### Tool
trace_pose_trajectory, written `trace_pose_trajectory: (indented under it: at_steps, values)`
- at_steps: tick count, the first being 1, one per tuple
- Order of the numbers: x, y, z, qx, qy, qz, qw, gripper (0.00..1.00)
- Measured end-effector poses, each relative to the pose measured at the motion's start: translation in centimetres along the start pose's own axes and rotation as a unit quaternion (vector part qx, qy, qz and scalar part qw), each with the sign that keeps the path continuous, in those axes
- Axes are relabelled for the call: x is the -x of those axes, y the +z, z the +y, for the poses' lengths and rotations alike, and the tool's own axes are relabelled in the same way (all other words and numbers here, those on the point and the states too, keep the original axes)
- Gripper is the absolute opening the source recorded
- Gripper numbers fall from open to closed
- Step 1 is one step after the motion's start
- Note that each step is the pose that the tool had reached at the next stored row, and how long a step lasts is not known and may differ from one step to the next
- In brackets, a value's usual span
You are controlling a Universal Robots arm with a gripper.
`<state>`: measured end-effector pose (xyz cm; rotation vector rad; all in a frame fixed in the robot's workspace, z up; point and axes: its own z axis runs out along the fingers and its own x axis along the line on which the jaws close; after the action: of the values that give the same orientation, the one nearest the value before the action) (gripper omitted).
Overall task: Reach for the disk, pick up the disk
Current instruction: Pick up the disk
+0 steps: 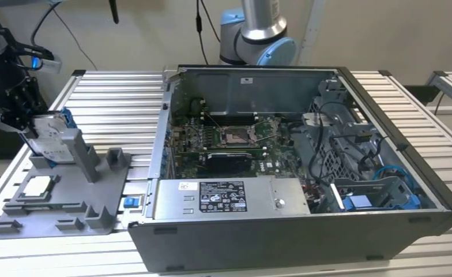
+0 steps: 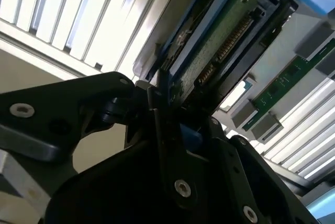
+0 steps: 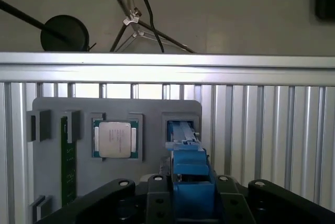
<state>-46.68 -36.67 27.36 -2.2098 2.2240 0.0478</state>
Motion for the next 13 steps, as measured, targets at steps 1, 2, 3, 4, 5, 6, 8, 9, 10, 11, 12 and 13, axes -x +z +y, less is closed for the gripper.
trace_pose_trajectory:
  at_steps: [1, 2, 3, 4, 5, 6, 8, 9, 10, 11, 12, 13]
  values:
    - [0.00, 0.00, 0.00, 0.0000, 0.000, 0.0000, 1.0000, 0.00]
    - [0.00, 0.00, 0.00, 0.0000, 0.000, 0.0000, 1.0000, 0.00]
    - [0.00, 0.00, 0.00, 0.0000, 0.000, 0.0000, 1.0000, 0.00]
    - [0.00, 0.00, 0.00, 0.0000, 0.000, 0.0000, 1.0000, 0.00]
    - [0.00, 0.00, 0.00, 0.0001, 0.000, 0.0000, 1.0000, 0.00]
    - [0.00, 0.00, 0.00, 0.0000, 0.000, 0.0000, 1.0000, 0.00]
    - [0.00, 0.01, 0.00, 0.0000, 0.000, 0.0000, 1.0000, 0.00]
    - [0.00, 0.01, 0.00, 0.0000, 0.000, 0.0000, 1.0000, 0.00]
    - [0.00, 0.02, 0.00, 0.0000, 0.000, 0.0006, 1.0000, 0.00]
    - [0.00, 0.03, 0.00, -0.0002, 0.000, 0.0015, 1.0000, 0.00]
    - [0.00, 0.03, 0.00, -0.0001, 0.000, 0.0019, 1.0000, 0.00]
    - [-0.01, 0.01, 0.00, 0.0000, 0.000, 0.0013, 1.0000, 0.00]
